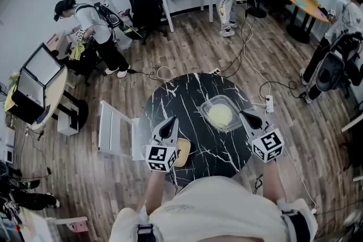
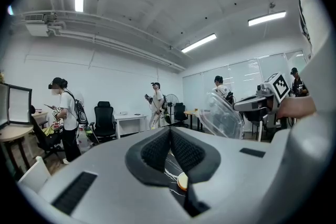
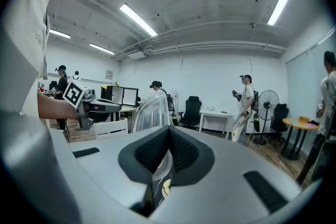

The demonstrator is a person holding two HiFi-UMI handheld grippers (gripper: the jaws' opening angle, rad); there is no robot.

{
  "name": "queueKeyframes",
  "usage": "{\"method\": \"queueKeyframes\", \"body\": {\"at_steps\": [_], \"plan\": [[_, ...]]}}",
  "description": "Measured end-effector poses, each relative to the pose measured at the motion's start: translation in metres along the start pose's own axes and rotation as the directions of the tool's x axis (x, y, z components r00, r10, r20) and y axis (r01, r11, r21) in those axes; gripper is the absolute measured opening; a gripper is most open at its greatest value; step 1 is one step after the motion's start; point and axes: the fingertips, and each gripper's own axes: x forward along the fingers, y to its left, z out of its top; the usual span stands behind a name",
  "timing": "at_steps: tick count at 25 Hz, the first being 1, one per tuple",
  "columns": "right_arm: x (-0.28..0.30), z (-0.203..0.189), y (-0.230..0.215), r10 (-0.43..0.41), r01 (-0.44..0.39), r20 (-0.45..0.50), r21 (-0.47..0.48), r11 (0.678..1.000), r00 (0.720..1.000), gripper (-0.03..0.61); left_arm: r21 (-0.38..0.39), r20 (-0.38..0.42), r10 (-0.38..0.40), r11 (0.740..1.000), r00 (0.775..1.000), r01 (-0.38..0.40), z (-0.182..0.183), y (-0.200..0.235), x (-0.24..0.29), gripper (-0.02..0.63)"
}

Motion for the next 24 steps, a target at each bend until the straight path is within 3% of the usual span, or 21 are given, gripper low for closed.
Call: {"method": "queueKeyframes", "body": {"at_steps": [24], "plan": [[0.007, -0.024, -0.003, -0.006, 0.007, -0.04, 0.01, 1.0, 0.999, 0.008, -0.016, -0.014, 0.008, 1.0, 1.0, -0.008, -0.009, -0.003, 0.002, 0.017]]}}
